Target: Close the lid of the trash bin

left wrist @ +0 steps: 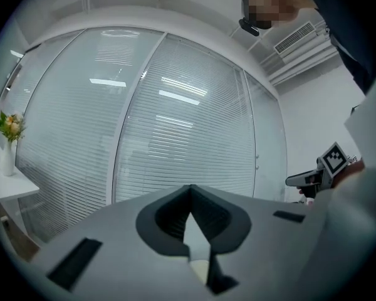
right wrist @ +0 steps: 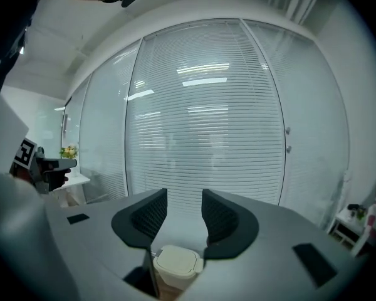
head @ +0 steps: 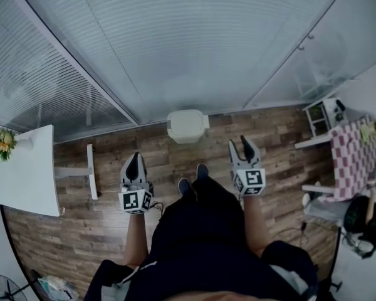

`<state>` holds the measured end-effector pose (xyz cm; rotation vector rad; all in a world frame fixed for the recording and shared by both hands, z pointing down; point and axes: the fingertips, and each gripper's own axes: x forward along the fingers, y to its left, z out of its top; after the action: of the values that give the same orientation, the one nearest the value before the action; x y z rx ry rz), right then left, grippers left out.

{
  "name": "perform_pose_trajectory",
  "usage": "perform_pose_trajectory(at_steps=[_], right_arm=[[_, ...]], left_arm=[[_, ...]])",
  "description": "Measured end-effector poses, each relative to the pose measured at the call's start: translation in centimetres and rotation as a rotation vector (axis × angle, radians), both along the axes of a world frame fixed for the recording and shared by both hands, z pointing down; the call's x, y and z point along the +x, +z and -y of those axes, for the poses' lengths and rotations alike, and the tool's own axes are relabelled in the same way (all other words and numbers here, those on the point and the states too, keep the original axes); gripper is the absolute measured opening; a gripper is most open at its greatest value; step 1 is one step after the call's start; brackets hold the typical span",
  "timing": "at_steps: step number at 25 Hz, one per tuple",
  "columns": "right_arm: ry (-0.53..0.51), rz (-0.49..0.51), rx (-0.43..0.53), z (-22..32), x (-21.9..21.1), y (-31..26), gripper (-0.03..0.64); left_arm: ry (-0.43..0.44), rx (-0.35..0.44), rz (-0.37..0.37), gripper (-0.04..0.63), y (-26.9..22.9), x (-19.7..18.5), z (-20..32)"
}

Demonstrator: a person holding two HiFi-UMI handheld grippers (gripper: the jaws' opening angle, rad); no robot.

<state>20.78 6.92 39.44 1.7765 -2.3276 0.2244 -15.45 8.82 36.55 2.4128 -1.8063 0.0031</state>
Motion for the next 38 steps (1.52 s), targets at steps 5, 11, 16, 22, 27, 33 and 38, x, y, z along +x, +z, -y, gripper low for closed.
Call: perform_pose_trajectory(at_steps=[5, 11, 16, 22, 27, 33, 38], right_arm=[[-0.038, 0.018, 0.026, 0.4, -1.4, -1.1, 0.167], [-0.055, -0.001, 0.048, 1.1, -1.8, -2.5, 0.150], [-0.045, -0.006, 0.072, 2.0, -0.6, -2.9, 0.006], [-0.058, -0.008, 0.082, 3.7, -0.1, -3.7, 0.003], [-0.109, -0.027, 0.100, 4.2, -0.5, -3.5, 0.003], [-0.147, -0.056, 0.109, 3.8, -0.8, -3.4, 0.003], [-0.138, -0.049, 0.090, 3.4, -0.4, -2.5, 0.003]], left_arm=[[-0.033, 0.024, 0.004, 0.006, -0.9, 0.0, -0.9], [-0.024, 0.029, 0.008, 0.006, -2.0, 1.2, -0.6], [-0.021, 0.047, 0.020, 0.006, -2.6, 1.8, 0.0], [-0.046, 0.041, 0.015, 0.006, -2.6, 1.9, 0.6], [-0.040, 0.042, 0.028, 0.006, -2.8, 2.6, 1.4], [-0.039, 0.045, 0.026, 0.006, -2.9, 3.3, 1.8], [-0.032, 0.033, 0.018, 0.006, -2.5, 3.7, 2.1]])
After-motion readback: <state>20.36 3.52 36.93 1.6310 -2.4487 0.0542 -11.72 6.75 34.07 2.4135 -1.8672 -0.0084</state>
